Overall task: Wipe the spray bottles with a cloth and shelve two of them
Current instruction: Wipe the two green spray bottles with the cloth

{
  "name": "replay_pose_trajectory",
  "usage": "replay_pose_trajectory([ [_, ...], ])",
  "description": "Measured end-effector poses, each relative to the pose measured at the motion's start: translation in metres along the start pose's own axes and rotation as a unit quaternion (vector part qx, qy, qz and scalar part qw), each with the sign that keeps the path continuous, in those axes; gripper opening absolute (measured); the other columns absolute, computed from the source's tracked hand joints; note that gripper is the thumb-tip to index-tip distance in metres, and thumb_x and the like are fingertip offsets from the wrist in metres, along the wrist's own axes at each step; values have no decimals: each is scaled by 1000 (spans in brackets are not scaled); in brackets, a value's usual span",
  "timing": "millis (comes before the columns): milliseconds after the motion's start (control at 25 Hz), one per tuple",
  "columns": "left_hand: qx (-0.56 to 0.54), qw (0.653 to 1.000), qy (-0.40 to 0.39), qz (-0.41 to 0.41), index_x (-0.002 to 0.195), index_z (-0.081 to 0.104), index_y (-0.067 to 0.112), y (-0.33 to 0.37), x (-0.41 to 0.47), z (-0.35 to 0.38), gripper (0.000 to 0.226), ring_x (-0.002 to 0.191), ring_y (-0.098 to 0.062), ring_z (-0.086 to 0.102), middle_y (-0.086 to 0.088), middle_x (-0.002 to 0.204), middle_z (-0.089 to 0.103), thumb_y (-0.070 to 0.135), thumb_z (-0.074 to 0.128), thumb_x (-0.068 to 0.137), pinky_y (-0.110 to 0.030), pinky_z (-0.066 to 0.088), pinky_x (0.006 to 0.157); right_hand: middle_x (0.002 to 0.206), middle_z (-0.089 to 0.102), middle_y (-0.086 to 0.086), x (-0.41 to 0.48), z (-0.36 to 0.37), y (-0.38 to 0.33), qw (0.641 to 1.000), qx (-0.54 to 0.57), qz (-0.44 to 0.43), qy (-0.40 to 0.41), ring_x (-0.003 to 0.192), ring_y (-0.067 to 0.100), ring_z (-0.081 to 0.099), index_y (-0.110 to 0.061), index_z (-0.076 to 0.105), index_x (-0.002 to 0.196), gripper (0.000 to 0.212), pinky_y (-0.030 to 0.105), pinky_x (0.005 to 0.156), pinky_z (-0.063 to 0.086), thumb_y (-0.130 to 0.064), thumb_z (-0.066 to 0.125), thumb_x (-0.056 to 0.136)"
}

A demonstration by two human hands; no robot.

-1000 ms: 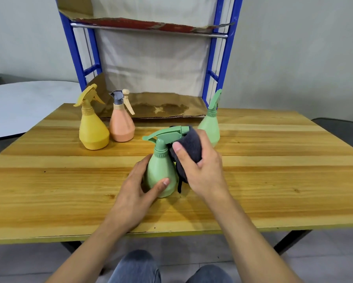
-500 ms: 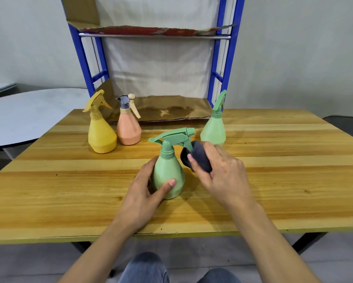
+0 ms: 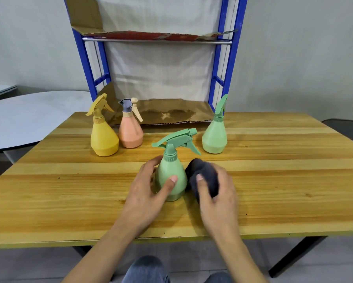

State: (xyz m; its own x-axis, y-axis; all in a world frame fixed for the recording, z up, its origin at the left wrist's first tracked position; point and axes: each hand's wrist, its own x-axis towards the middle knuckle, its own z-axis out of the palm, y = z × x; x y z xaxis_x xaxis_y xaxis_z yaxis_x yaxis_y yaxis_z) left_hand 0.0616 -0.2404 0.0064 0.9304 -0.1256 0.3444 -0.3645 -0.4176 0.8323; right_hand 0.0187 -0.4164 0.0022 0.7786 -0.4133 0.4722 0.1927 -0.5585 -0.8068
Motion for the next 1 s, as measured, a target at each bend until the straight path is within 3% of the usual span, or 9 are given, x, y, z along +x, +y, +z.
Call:
replay_pose_trajectory([
  [80,-29,999,-11,13,143,43,49,4,4,-7,53,134,2,48,26,146,49,57,62,93,-32,45,110,121,61,-3,14,-7,-12,991,95,4,91,114,18,58,-23,55,130,37,38,97,48,-41,53,98],
  [160,-22,999,-26,23,141,43,48,8,9,-9,54,131,4,50,28,143,51,50,66,92,-29,46,108,124,61,0,37,-13,-31,985,111,-73,112,116,17,58,-18,54,132,37,38,99,48,-36,53,100],
  [240,-1,999,-37,38,141,44,45,9,13,-8,55,127,7,52,28,138,54,46,70,92,-29,46,109,130,57,1,57,-9,-50,984,89,-144,52,122,11,54,-18,51,138,40,27,101,44,-33,56,101],
  [360,1,998,-46,49,142,39,45,7,16,-8,59,128,16,47,29,139,51,47,68,91,-21,42,111,130,56,-1,69,9,-57,986,79,-137,-44,122,5,52,-22,51,138,44,22,101,43,-34,61,97],
  [600,32,997,-49,54,151,36,37,14,14,-2,65,127,22,39,24,142,45,47,64,93,-11,33,111,125,58,-5,70,-8,-38,988,43,-139,-50,114,5,56,-29,46,133,35,17,96,43,-44,48,102],
  [720,21,997,-50,48,154,35,36,17,12,4,69,132,12,39,25,145,42,51,62,92,-24,36,117,118,60,-5,57,-15,-25,997,30,-67,34,101,6,57,-30,40,131,37,9,81,39,-46,49,100],
  [840,15,998,-61,20,156,29,39,16,10,4,77,143,-2,37,19,157,38,60,57,88,-39,38,119,119,56,-1,44,-26,-1,997,-4,-18,68,104,14,55,-25,47,130,39,8,81,36,-46,55,98],
  [920,14,998,-58,17,156,30,39,16,9,5,76,143,-2,38,20,156,39,58,59,89,-41,39,118,125,50,2,32,-28,15,998,-52,-19,26,108,15,51,-25,52,133,45,3,88,32,-48,59,95],
  [1000,9,999,-42,23,154,35,35,19,10,7,72,139,-1,42,22,151,43,51,65,90,-38,40,118,135,46,0,17,-21,25,979,-184,-60,-66,119,19,49,-33,44,144,57,21,99,37,-53,59,93],
])
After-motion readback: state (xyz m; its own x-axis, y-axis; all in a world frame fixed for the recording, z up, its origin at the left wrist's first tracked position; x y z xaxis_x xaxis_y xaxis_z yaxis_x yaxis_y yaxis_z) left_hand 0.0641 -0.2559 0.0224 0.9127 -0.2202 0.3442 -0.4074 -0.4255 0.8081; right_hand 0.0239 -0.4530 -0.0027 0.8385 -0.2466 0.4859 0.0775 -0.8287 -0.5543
